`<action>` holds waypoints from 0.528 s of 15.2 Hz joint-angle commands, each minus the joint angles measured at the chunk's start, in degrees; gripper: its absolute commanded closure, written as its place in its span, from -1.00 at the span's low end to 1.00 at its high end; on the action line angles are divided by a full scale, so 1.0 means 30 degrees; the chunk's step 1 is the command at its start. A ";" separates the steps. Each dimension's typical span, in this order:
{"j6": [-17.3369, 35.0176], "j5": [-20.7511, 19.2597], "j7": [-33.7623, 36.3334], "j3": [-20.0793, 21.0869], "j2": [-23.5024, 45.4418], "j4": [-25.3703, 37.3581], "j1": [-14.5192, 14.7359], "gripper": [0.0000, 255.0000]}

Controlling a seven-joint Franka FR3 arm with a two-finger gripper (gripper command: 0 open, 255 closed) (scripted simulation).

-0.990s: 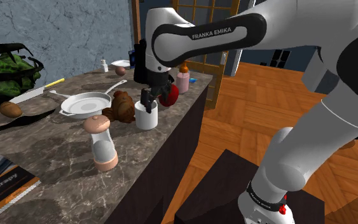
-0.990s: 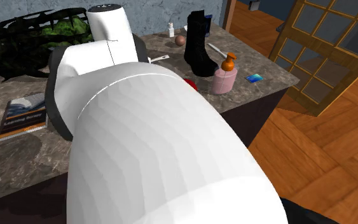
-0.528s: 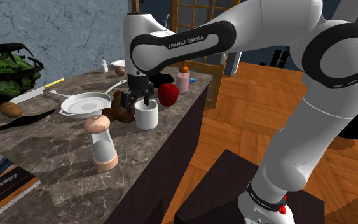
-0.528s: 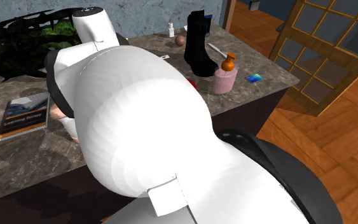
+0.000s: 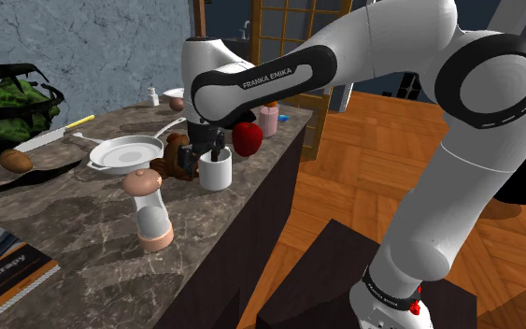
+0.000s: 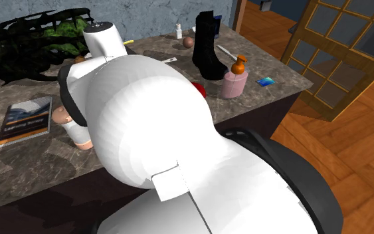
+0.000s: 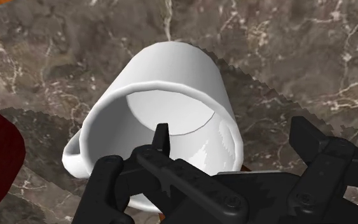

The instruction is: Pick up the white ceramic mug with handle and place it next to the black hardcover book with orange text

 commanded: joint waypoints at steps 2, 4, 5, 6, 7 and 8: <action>0.0054 -0.0006 -0.0004 -0.0004 0.0015 -0.0032 -0.0004 -1.00; 0.0054 -0.0006 -0.0004 -0.0004 0.0015 -0.0032 -0.0004 -1.00; 0.0050 -0.0006 -0.0004 -0.0004 0.0015 -0.0029 -0.0004 -1.00; 0.0050 -0.0006 -0.0004 -0.0004 0.0015 -0.0029 -0.0004 1.00; 0.0050 -0.0006 -0.0004 -0.0004 0.0015 -0.0029 -0.0004 1.00; 0.0050 -0.0006 -0.0004 -0.0004 0.0014 -0.0029 -0.0004 1.00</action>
